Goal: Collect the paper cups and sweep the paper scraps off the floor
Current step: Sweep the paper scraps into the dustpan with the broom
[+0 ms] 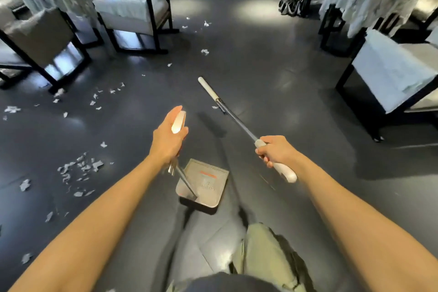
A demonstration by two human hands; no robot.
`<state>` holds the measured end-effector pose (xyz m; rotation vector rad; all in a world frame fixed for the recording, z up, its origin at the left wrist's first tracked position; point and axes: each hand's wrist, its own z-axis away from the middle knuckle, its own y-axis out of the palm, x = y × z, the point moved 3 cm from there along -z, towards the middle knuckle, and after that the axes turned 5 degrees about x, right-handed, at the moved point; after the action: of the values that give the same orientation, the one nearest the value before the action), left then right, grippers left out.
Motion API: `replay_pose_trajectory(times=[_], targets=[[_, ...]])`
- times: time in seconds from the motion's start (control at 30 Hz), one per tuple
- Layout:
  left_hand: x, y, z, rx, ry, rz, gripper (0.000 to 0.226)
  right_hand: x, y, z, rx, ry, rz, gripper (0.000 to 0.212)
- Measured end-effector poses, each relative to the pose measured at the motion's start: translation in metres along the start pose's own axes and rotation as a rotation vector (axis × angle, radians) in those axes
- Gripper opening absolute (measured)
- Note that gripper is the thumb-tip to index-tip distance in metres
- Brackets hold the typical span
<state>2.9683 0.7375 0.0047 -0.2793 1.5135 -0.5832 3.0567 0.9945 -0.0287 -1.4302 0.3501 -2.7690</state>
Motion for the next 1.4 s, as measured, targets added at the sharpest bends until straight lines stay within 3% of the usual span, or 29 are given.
replay_pose_trajectory(times=[0.1, 0.43, 0.67, 1.0, 1.4], targets=[[-0.008, 0.019, -0.096, 0.005, 0.018, -0.046, 0.055, 0.040, -0.041, -0.084, -0.017, -0.005, 0.016, 0.042], [-0.060, 0.080, -0.432, -0.052, -0.099, 0.011, 0.051, 0.213, -0.184, -0.371, -0.005, -0.002, 0.053, 0.040], [-0.085, 0.094, -0.626, -0.190, -0.171, 0.131, 0.052, 0.328, -0.219, -0.558, 0.016, -0.008, -0.015, 0.037], [-0.126, 0.132, -0.957, -0.137, -0.199, 0.208, 0.054, 0.503, -0.277, -0.842, 0.036, 0.002, 0.021, 0.037], [-0.176, 0.190, -1.350, -0.212, -0.200, 0.200, 0.056, 0.683, -0.393, -1.186, 0.050, -0.019, 0.145, 0.037]])
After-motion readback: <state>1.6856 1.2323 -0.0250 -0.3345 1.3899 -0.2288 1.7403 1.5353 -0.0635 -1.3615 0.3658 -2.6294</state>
